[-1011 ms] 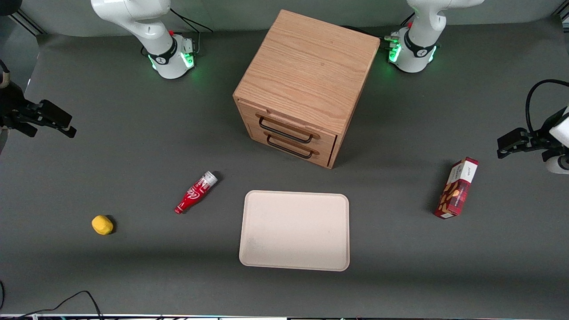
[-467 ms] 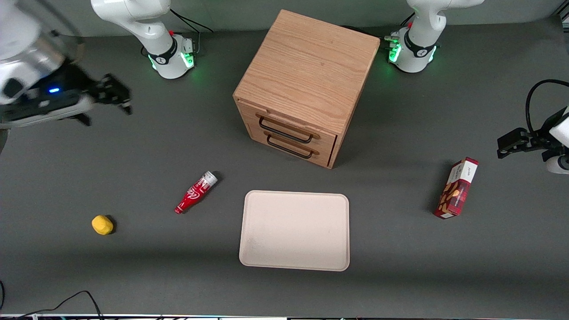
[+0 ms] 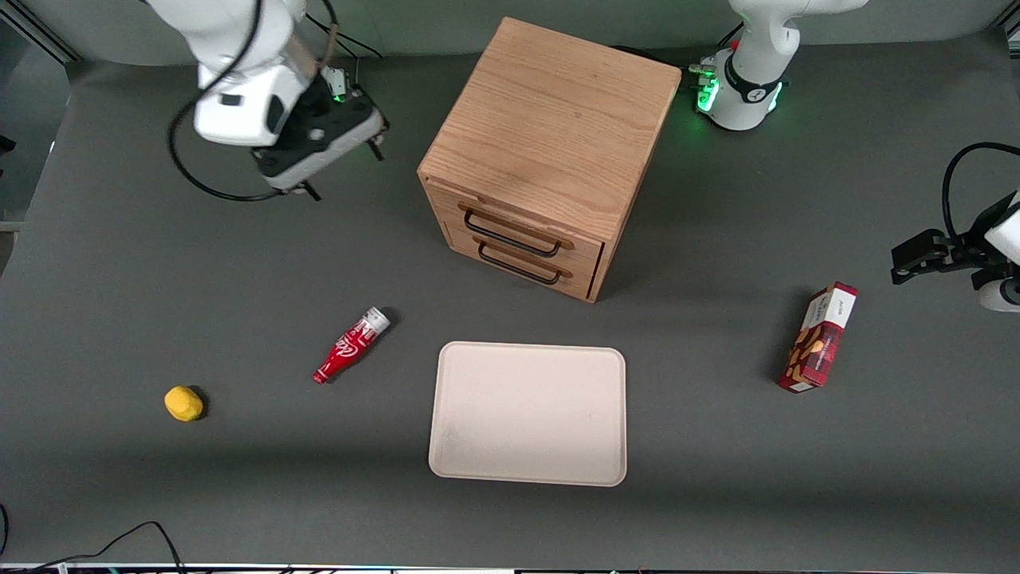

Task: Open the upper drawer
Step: 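Move the right gripper toward the upper drawer's black handle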

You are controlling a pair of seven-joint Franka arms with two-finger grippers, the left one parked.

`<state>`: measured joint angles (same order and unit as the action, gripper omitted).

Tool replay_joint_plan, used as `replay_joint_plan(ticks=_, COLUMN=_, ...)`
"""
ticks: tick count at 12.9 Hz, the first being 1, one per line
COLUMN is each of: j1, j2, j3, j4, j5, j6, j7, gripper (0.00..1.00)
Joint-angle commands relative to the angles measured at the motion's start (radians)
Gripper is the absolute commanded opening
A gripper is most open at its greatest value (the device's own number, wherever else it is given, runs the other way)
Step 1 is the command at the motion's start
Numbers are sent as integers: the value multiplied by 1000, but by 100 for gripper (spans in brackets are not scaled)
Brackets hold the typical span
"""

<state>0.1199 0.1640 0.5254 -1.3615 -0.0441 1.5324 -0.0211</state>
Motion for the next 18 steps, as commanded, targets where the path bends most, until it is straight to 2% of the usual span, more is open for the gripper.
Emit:
replay_joint_plan(ticks=1, j1=139, j2=181, j3=4, j4=171, j5=-121, j6=-17, j7=-69, gripper=100)
replay_joint_plan(ticks=2, j1=196, j2=236, j3=-4, j4=217, j5=-161, j6=-15, j7=-80, gripper=100)
replay_joint_plan(ticks=4, j1=242, j2=308, j3=-7, j4=260, j5=-166, j6=-14, j7=-83, gripper=100)
replay_joint_plan(ticks=7, j1=236, j2=362, j3=-4, j4=256, j5=-162, j6=64, j7=-205, gripper=100)
replay_joint_plan(ticks=11, j1=225, j2=414, j3=4, j4=252, j5=-145, j6=152, j7=-235, gripper=100)
replay_joint_plan(ticks=14, j1=212, j2=422, j3=-5, j4=246, j5=13, j6=167, j7=-249, gripper=100)
replay_joint_plan(ticks=18, j1=185, j2=436, j3=-4, j4=216, j5=50, j6=193, j7=-260, gripper=100)
